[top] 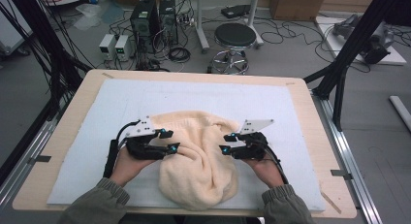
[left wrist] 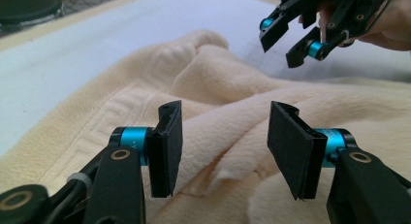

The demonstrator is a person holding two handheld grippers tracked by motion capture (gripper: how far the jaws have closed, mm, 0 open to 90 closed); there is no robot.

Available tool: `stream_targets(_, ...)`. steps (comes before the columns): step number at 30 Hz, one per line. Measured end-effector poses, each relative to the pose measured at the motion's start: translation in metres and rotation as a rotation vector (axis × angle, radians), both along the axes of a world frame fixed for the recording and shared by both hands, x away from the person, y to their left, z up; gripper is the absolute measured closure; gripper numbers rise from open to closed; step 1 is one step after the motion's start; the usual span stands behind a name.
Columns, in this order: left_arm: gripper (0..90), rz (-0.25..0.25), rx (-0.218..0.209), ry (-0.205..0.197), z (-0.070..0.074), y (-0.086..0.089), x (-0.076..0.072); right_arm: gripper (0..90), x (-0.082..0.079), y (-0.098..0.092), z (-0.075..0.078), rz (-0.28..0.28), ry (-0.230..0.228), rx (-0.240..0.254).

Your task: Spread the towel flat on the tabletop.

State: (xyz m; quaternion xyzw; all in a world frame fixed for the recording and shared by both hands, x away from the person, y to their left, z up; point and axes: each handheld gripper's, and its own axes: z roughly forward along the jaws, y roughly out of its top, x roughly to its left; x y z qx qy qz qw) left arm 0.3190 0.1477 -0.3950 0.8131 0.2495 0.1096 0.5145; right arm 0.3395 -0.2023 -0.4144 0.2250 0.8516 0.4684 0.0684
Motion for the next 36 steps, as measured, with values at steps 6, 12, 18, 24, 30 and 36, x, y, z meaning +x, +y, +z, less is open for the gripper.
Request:
stream_targets(6,50.1,-0.032,0.065,0.136,-0.023,-0.014,0.019,60.8,0.013,0.018,-0.025,0.028,0.056,-0.105)
stream_targets(12,71.4,-0.025,0.145,0.155,-0.032,-0.022,0.022,84.3,0.012,0.019,-0.027,0.036,0.069,-0.127)
stream_targets(18,81.0,-0.006,0.137,0.135,-0.023,-0.013,0.020,86.9,0.008,0.011,-0.017,0.049,0.060,-0.121)
stream_targets(24,81.3,0.023,0.107,0.100,-0.009,0.005,0.014,87.0,-0.009,-0.020,0.013,0.012,-0.002,-0.055)
stream_targets(30,81.4,0.048,0.057,0.052,0.013,0.036,-0.005,87.0,-0.038,-0.038,0.031,0.022,-0.040,-0.039)
stream_targets(36,81.4,-0.004,0.098,0.058,0.008,0.044,-0.033,86.6,-0.064,-0.028,0.015,0.096,0.015,-0.063)
